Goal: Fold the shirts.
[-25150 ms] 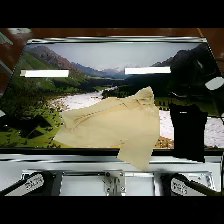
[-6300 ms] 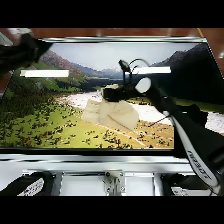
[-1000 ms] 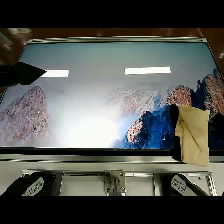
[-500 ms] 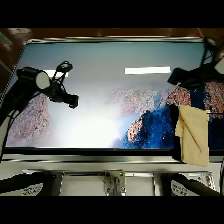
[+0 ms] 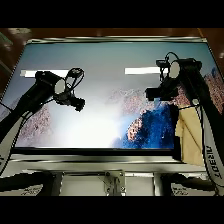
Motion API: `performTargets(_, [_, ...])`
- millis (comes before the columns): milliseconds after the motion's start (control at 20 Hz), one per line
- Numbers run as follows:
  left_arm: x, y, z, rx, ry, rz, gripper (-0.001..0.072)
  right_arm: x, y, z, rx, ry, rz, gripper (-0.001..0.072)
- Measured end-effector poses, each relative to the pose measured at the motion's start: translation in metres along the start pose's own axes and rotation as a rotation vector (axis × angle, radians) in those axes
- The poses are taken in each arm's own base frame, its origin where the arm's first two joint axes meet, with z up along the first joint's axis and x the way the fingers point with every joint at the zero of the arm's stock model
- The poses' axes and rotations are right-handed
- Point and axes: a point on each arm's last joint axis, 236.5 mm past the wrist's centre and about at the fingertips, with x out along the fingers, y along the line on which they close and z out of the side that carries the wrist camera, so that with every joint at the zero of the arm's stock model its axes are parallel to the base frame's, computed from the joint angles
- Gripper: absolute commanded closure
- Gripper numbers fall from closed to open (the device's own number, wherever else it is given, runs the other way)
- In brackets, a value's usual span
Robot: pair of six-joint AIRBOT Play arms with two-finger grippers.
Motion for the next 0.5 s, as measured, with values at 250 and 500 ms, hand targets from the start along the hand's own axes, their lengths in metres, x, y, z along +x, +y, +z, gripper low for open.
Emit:
performTargets(250, [0.0009,0.0027,0.0017,-0.011,-0.005,0.005,-0.0006,0.0029,0.0015,-0.0023,-0.008,0.014,-0.006,0.0081])
performTargets(500, [0.0009,0.0028,0.0021,-0.012,-0.007,0.006,-0.0006,0.0032,0.0017,-0.0030,-0.011,0.018,-0.009,0.0081])
